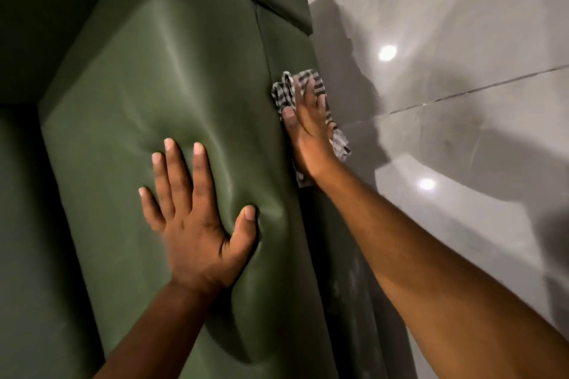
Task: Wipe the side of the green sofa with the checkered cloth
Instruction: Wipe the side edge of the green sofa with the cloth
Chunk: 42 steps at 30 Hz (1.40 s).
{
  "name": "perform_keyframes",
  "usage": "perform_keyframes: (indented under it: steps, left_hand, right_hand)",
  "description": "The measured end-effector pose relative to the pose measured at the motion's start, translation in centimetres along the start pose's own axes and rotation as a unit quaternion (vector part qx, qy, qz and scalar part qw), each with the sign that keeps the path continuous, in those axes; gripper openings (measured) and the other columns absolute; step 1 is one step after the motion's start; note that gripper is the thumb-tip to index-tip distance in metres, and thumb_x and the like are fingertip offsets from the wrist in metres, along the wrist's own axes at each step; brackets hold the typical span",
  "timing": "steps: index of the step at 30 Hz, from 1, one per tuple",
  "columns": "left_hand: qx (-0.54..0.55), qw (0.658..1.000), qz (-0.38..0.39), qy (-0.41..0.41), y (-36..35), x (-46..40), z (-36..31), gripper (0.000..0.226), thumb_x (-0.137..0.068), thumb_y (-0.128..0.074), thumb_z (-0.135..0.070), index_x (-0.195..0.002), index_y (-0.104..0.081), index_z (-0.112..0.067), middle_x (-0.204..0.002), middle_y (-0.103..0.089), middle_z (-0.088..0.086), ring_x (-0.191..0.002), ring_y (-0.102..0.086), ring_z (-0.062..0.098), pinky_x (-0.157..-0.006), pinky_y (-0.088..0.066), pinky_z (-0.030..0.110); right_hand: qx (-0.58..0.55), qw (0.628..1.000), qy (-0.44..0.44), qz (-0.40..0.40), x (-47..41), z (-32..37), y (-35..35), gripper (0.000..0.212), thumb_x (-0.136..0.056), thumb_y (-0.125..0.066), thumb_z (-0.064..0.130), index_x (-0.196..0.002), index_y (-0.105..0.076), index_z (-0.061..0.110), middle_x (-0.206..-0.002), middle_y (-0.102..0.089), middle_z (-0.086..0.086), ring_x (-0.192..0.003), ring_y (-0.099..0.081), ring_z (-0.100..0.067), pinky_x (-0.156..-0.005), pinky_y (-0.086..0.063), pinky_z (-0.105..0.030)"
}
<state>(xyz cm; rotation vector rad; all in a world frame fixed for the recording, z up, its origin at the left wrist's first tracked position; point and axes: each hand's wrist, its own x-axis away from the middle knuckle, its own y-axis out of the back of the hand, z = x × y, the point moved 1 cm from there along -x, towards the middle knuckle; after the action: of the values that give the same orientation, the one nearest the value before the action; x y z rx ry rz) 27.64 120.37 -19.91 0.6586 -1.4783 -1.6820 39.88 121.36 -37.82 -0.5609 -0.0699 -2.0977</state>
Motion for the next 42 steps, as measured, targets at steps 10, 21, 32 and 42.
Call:
perform_keyframes:
  steps: [10, 21, 32, 42]
  left_hand:
    - [0.001, 1.000, -0.020, -0.015, -0.2, -0.1, 0.2, 0.089, -0.080, -0.038, -0.063, -0.156, -0.018, -0.020, -0.164, -0.015, 0.015, -0.154, -0.009, 0.032, -0.118, -0.006, 0.063]
    - [-0.014, 1.000, -0.012, -0.016, -0.2, 0.4, 0.5, 0.087, -0.088, -0.025, -0.072, -0.156, -0.018, -0.020, -0.163, -0.016, 0.017, -0.153, -0.011, 0.034, -0.116, -0.009, 0.068]
    - [0.047, 0.995, 0.086, -0.013, 2.8, 14.6, -0.4, 0.080, -0.090, -0.029, -0.070, -0.156, 0.002, -0.038, -0.167, 0.008, -0.006, -0.154, 0.009, 0.017, -0.122, -0.005, 0.054]
    - [0.061, 0.996, -0.040, 0.049, -1.0, 16.8, -0.3, 0.077, -0.091, -0.029, -0.063, -0.158, -0.009, -0.030, -0.168, -0.004, 0.004, -0.154, 0.001, 0.030, -0.120, -0.004, 0.060]
  right_hand:
    - [-0.089, 0.996, -0.029, 0.010, -0.4, 0.3, -0.3, 0.074, -0.088, -0.040, 0.049, -0.150, -0.027, 0.011, -0.162, -0.024, -0.014, -0.152, -0.015, -0.032, -0.124, -0.011, -0.054]
    - [-0.144, 0.982, -0.125, 0.002, -6.6, -0.8, 1.6, 0.078, -0.084, -0.036, 0.057, -0.150, -0.027, 0.016, -0.157, -0.037, -0.009, -0.144, -0.035, -0.024, -0.122, -0.027, -0.048]
    - [-0.076, 0.992, -0.095, 0.021, 9.0, -3.2, 1.5, 0.057, -0.104, -0.031, 0.034, -0.154, -0.009, 0.015, -0.167, -0.005, -0.004, -0.154, 0.000, -0.018, -0.126, 0.000, -0.037]
    - [-0.056, 0.984, -0.168, 0.003, 23.4, -9.4, -0.2, 0.060, -0.103, -0.035, 0.037, -0.154, -0.011, 0.018, -0.167, 0.000, -0.007, -0.154, 0.007, -0.020, -0.125, 0.003, -0.040]
